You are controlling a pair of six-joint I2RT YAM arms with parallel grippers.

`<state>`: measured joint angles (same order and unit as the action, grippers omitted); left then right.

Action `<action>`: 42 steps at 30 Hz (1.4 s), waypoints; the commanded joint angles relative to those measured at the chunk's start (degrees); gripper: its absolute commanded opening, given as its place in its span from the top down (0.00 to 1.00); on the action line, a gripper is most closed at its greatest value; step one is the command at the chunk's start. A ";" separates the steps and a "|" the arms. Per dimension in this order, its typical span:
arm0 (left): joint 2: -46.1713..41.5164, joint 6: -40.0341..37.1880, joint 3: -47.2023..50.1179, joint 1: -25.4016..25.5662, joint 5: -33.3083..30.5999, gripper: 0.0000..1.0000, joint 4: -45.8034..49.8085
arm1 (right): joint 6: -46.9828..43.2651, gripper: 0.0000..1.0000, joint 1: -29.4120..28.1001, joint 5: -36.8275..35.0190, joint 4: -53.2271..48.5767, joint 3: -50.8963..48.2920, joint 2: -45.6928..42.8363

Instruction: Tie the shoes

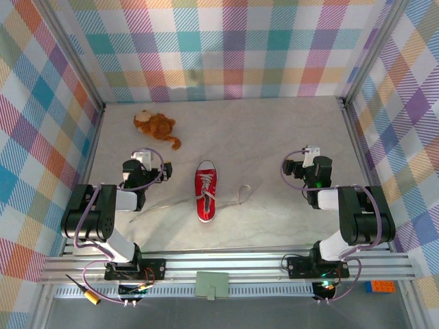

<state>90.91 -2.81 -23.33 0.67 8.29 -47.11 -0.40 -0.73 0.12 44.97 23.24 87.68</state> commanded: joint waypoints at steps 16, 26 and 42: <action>-0.39 -0.79 0.13 0.27 -0.14 0.00 -2.78 | 0.83 0.01 0.30 1.20 1.26 0.82 0.09; -0.39 -0.36 -0.40 0.29 -1.73 0.00 -1.83 | -0.24 0.01 0.25 3.06 1.52 0.43 -0.31; -11.17 8.16 -21.31 5.41 -5.92 0.00 50.30 | 14.16 0.04 -7.83 -7.73 -61.30 30.42 -5.61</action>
<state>81.60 1.10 -41.39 4.36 3.55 -14.13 9.69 -5.58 -7.25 3.07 49.08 78.91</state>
